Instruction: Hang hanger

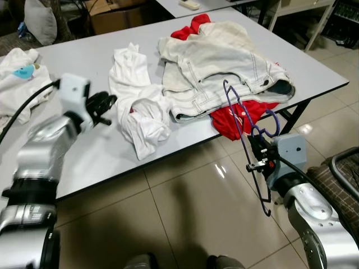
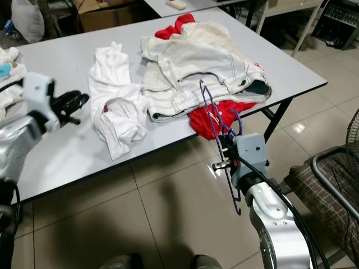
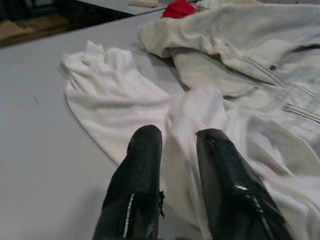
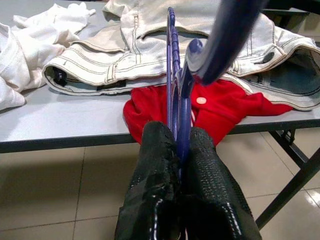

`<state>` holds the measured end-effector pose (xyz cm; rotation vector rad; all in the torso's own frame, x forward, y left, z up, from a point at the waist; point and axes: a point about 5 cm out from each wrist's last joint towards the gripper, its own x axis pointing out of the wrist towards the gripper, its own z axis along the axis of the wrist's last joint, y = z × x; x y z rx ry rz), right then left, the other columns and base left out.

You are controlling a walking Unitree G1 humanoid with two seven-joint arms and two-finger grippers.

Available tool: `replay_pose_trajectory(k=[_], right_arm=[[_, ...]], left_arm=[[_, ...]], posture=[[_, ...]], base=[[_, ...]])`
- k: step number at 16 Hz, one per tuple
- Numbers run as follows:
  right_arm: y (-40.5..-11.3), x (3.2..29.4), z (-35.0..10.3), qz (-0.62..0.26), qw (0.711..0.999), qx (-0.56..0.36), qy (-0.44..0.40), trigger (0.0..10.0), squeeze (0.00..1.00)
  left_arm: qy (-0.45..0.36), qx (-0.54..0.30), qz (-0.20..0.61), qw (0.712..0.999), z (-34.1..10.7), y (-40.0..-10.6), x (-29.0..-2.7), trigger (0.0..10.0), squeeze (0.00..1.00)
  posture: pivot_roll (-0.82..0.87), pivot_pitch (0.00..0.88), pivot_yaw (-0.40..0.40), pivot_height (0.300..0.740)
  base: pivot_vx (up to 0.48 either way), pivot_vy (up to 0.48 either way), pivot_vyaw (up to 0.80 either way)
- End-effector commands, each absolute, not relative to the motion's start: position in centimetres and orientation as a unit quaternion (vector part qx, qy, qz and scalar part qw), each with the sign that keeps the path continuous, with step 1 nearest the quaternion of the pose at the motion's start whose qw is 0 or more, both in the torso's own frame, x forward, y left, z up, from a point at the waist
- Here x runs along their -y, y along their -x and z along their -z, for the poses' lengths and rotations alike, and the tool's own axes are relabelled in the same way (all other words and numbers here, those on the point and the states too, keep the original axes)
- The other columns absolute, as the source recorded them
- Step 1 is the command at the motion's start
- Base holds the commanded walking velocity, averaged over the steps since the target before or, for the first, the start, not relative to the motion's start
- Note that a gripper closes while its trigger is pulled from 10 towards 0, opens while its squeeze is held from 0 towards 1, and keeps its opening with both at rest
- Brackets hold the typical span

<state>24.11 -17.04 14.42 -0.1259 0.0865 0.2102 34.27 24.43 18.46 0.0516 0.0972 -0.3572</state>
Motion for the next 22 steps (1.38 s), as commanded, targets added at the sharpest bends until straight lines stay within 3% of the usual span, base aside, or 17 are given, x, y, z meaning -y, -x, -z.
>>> replay_pose_trajectory(k=[1,4,5,12,13,14,22], right_arm=[[-24.1,17.1,-14.3,-0.106,0.991,-0.043,0.062,10.0,0.0],[-24.2,16.9,-14.4,-0.111,0.991,-0.042,0.062,10.0,0.0],[-24.3,16.8,-14.4,-0.113,0.991,-0.041,0.063,10.0,0.0],[-24.3,17.0,-14.5,-0.11,0.991,-0.038,0.065,10.0,0.0],[-24.3,17.0,-14.5,-0.11,0.991,-0.038,0.065,10.0,0.0],[-24.3,17.0,-14.5,-0.111,0.991,-0.038,0.065,10.0,0.0],[-24.3,17.0,-14.5,-0.111,0.991,-0.038,0.066,10.0,0.0]], left_arm=[[-0.029,-0.048,0.186,0.981,-18.4,-33.7,-24.6,10.0,1.0],[-0.094,-0.078,0.229,0.966,-16.7,-32.6,-23.8,10.0,1.0],[-0.143,-0.1,0.227,0.958,-15.5,-32.4,-23.7,10.0,0.0],[-0.151,-0.1,0.184,0.966,-14.0,-32.8,-23.1,10.0,0.0],[-0.151,-0.098,0.18,0.967,-14.1,-32.8,-23.3,8.9,0.0],[-0.149,-0.095,0.175,0.969,-14.1,-32.9,-23.4,0.0,0.0],[-0.09,-0.082,0.21,0.97,-13.5,-32.4,-22.3,0.0,0.0]], posture=[[-0.12,0.115,0.067,0.74],[-0.12,0.117,0.063,0.74],[-0.12,0.119,0.065,0.74],[-0.13,0.122,0.07,0.74],[-0.12,0.121,0.069,0.74],[-0.12,0.121,0.068,0.74],[-0.13,0.121,0.07,0.74]], base=[[0.0,0.0,0.0],[0.0,0.0,0.0],[0.0,0.0,0.0],[0.0,0.0,0.0],[0.0,0.0,0.0],[0.0,0.0,0.0],[0.0,0.0,0.0]])
